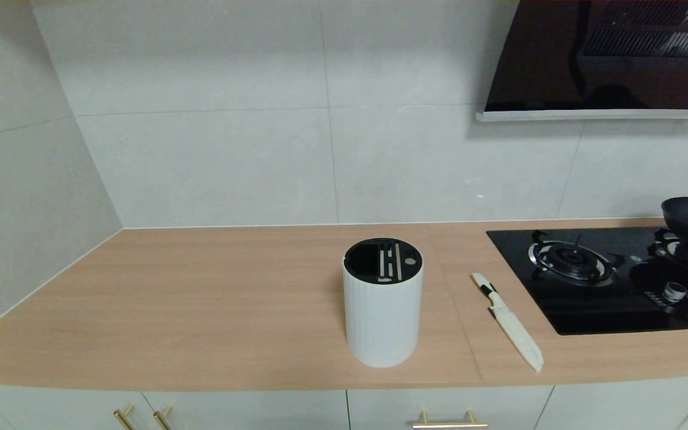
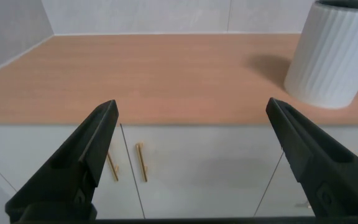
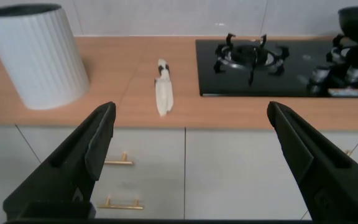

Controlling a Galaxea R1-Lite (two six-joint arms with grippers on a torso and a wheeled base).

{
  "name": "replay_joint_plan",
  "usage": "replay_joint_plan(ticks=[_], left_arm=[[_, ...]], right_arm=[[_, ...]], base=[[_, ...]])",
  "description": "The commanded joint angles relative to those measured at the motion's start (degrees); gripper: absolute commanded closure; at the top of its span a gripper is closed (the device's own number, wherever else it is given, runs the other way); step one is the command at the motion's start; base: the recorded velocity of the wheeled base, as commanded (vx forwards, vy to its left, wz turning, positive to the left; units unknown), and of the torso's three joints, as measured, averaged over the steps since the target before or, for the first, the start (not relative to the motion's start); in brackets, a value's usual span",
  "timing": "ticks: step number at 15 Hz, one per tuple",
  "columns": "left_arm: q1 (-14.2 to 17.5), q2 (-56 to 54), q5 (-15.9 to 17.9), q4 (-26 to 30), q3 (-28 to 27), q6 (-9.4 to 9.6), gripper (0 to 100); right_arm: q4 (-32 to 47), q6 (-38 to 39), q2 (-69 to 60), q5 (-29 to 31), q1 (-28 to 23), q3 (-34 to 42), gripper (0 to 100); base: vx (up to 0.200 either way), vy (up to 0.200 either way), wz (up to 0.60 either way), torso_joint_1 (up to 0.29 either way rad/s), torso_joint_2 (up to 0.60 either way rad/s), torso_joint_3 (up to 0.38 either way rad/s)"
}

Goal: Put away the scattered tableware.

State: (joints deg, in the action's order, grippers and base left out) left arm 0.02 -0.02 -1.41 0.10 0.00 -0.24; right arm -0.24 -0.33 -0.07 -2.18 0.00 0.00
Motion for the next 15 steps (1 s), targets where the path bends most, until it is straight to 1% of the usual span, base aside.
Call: replay_joint_plan(ticks=[1, 5, 15], left_arm=[[0.0, 0.0, 0.0, 0.0, 0.0, -0.02, 0], [0.1, 0.0, -0.1, 0.0, 0.0, -0.02, 0], [0.1, 0.0, -0.1, 0.0, 0.0, -0.02, 0]], right_arm=[[0.0, 0.0, 0.1, 0.0, 0.0, 0.0, 0], [0.0, 0.1, 0.1, 0.0, 0.0, 0.0, 0], [0.1, -0.1, 0.2, -0.1, 0.0, 0.0, 0]], base=[[0.000, 0.000, 0.00, 0.203, -0.42, -0.222], [0.000, 0.000, 0.00, 0.182, -0.38, -0.201], [0.000, 0.000, 0.00, 0.006, -0.01, -0.005]])
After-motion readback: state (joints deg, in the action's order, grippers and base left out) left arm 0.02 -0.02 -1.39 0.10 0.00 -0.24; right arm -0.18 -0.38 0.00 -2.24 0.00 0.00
